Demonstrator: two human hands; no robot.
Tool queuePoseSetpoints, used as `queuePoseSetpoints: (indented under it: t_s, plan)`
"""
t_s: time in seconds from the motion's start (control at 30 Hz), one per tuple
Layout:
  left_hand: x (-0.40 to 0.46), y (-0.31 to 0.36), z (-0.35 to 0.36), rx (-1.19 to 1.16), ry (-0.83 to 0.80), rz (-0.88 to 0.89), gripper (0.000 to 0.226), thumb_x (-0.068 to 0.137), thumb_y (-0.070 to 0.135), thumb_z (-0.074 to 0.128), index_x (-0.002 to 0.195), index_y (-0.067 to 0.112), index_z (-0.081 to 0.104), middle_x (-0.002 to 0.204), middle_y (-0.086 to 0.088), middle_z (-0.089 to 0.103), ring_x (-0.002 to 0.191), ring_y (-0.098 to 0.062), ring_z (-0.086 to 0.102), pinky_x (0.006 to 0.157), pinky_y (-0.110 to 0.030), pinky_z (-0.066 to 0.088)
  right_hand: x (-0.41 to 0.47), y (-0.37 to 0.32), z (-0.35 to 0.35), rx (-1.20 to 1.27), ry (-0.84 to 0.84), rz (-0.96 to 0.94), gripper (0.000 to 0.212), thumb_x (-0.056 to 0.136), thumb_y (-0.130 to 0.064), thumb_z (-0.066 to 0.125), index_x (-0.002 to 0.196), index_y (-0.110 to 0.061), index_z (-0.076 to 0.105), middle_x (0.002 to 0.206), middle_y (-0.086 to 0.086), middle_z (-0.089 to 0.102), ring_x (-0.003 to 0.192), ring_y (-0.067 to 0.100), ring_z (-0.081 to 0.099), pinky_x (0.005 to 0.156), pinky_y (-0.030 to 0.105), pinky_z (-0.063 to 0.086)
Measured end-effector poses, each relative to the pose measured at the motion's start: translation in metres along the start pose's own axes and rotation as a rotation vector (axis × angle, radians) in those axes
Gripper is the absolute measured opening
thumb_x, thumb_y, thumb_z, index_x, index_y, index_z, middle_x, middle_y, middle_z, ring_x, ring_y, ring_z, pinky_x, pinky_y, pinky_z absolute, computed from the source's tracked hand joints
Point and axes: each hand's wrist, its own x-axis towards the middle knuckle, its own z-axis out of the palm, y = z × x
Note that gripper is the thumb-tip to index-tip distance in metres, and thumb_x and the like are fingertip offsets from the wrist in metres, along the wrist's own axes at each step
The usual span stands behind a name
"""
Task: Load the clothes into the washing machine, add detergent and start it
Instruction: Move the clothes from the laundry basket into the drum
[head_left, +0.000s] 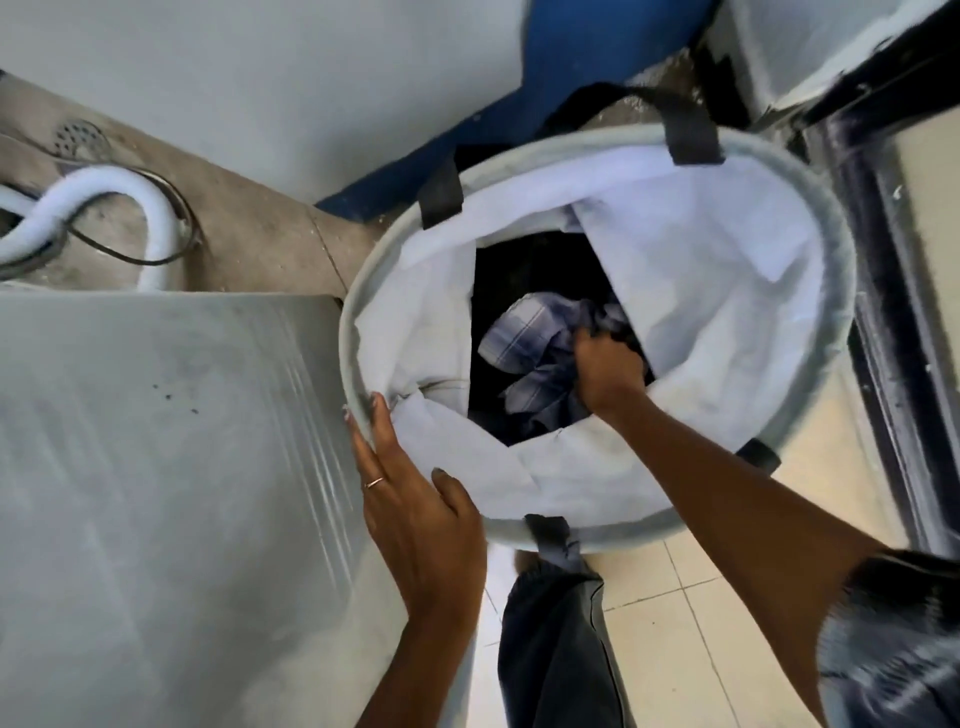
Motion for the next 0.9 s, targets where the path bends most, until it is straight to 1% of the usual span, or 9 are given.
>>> queuePoseSetpoints:
  t_s: [0.13, 0.27, 0.43, 0.53, 0.6, 0.7, 0.73, 0.8, 0.9]
  plan:
    - [0.004, 0.03, -0.021, 0.026, -0.059, -0.045, 0.084, 0.083, 0.003, 0.061, 0.151, 0.025, 0.016, 0.161, -0.006, 0.004, 0.14, -0.032, 0.03, 0.103, -0.047, 0.043, -0.053, -0.002, -0.039, 0.25, 0.067, -0.085, 0.047, 0.086, -0.013, 0.057, 0.131, -0.013, 0.045, 0.119, 0.019, 0.061, 0.11, 0.038, 0.058, 0.086, 0.043, 0.048]
    - [0.007, 0.064, -0.048, -0.033, -0.126, -0.092, 0.083, 0.085, 0.008, 0.062, 0.152, 0.028, 0.015, 0.161, -0.003, -0.001, 0.135, -0.031, 0.036, 0.095, -0.041, 0.046, -0.115, 0.0, -0.086, 0.56, 0.143, -0.125, 0.043, 0.085, -0.01, 0.064, 0.127, -0.012, 0.055, 0.115, 0.016, 0.064, 0.105, 0.036, 0.061, 0.08, 0.037, 0.049]
    - [0.01, 0.088, -0.082, -0.063, -0.179, -0.078, 0.083, 0.087, 0.013, 0.063, 0.152, 0.024, 0.014, 0.161, -0.005, 0.001, 0.134, -0.032, 0.038, 0.097, -0.038, 0.043, -0.176, 0.001, -0.144, 0.717, 0.309, -0.214, 0.042, 0.079, 0.0, 0.067, 0.12, -0.009, 0.061, 0.114, 0.012, 0.065, 0.107, 0.033, 0.061, 0.084, 0.037, 0.05]
    - [0.007, 0.087, -0.094, -0.034, -0.254, -0.056, 0.081, 0.085, 0.019, 0.068, 0.151, 0.019, 0.02, 0.159, -0.009, 0.012, 0.129, -0.036, 0.042, 0.097, -0.044, 0.044, -0.204, -0.003, -0.174, 0.658, 0.353, -0.313, 0.05, 0.072, 0.01, 0.065, 0.117, -0.011, 0.062, 0.118, 0.007, 0.062, 0.11, 0.029, 0.059, 0.087, 0.038, 0.051]
    - [0.0, 0.087, -0.1, 0.0, -0.286, -0.073, 0.072, 0.084, 0.024, 0.068, 0.146, 0.013, 0.033, 0.153, -0.012, 0.026, 0.125, -0.034, 0.046, 0.096, -0.041, 0.045, -0.22, -0.007, -0.19, 0.627, 0.406, -0.375, 0.056, 0.066, 0.012, 0.065, 0.117, -0.011, 0.062, 0.12, 0.004, 0.061, 0.111, 0.026, 0.058, 0.089, 0.033, 0.049]
    - [-0.013, 0.087, -0.109, 0.055, -0.301, -0.107, 0.062, 0.081, 0.04, 0.064, 0.134, 0.012, 0.049, 0.135, -0.011, 0.052, 0.116, -0.031, 0.054, 0.089, -0.038, 0.048, -0.245, -0.009, -0.214, 0.699, 0.526, -0.442, 0.049, 0.065, 0.006, 0.058, 0.111, -0.011, 0.065, 0.113, 0.0, 0.063, 0.107, 0.015, 0.058, 0.093, 0.02, 0.044]
    - [-0.017, 0.083, -0.108, -0.011, -0.299, -0.135, 0.064, 0.078, 0.047, 0.062, 0.13, 0.011, 0.051, 0.128, -0.013, 0.056, 0.113, -0.032, 0.055, 0.089, -0.039, 0.05, -0.255, -0.009, -0.22, 0.777, 0.539, -0.444, 0.045, 0.066, 0.003, 0.054, 0.107, -0.013, 0.066, 0.109, -0.001, 0.064, 0.105, 0.011, 0.058, 0.093, 0.018, 0.045]
    - [-0.025, 0.086, -0.108, -0.225, -0.247, -0.23, 0.066, 0.073, 0.049, 0.057, 0.123, 0.007, 0.052, 0.121, -0.018, 0.057, 0.112, -0.035, 0.056, 0.094, -0.041, 0.049, -0.279, -0.01, -0.238, 1.041, 0.451, -0.366, 0.041, 0.061, 0.0, 0.05, 0.091, -0.022, 0.066, 0.098, -0.004, 0.067, 0.096, 0.005, 0.062, 0.085, 0.015, 0.048]
    - [-0.033, 0.109, -0.13, -0.497, -0.151, -0.418, 0.028, 0.092, 0.022, 0.049, 0.113, 0.004, 0.058, 0.117, -0.017, 0.054, 0.104, -0.032, 0.054, 0.089, -0.036, 0.044, -0.303, 0.002, -0.258, 1.526, 0.353, -0.144, 0.033, 0.053, 0.0, 0.04, 0.067, -0.019, 0.063, 0.054, -0.002, 0.062, 0.051, 0.003, 0.058, 0.049, 0.015, 0.045]
